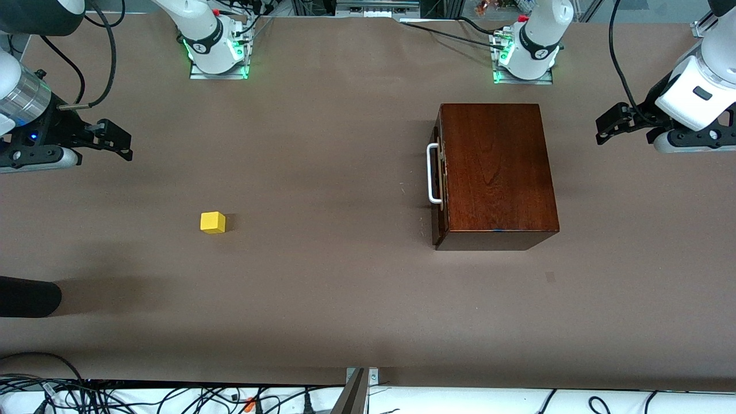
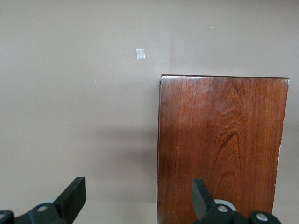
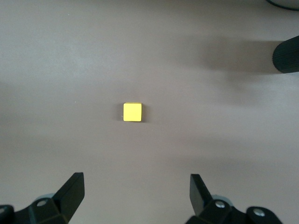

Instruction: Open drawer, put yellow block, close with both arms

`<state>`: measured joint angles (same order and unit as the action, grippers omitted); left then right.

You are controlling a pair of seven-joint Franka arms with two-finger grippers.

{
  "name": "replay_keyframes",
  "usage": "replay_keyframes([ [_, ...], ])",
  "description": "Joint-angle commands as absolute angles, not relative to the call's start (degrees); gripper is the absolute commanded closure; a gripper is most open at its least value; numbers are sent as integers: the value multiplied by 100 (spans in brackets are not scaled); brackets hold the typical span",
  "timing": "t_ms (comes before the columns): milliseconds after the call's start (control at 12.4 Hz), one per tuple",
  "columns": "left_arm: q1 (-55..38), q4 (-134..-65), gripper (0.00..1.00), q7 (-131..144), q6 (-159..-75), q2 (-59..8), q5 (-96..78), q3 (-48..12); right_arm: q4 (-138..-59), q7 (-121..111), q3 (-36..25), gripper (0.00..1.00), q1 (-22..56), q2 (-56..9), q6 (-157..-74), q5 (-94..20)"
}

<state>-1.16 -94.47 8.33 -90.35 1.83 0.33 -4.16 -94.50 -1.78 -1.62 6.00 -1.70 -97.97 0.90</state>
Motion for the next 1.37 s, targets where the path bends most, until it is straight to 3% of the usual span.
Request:
replay_keyframes([
  [0, -158, -9237, 0, 861, -8886, 97, 185, -422, -9352, -149, -105, 0, 527, -202, -9712, 88],
  [1290, -185, -9088, 0, 870, -8657, -376, 105, -413, -9343, -141, -105, 0, 527, -193, -9738, 88],
])
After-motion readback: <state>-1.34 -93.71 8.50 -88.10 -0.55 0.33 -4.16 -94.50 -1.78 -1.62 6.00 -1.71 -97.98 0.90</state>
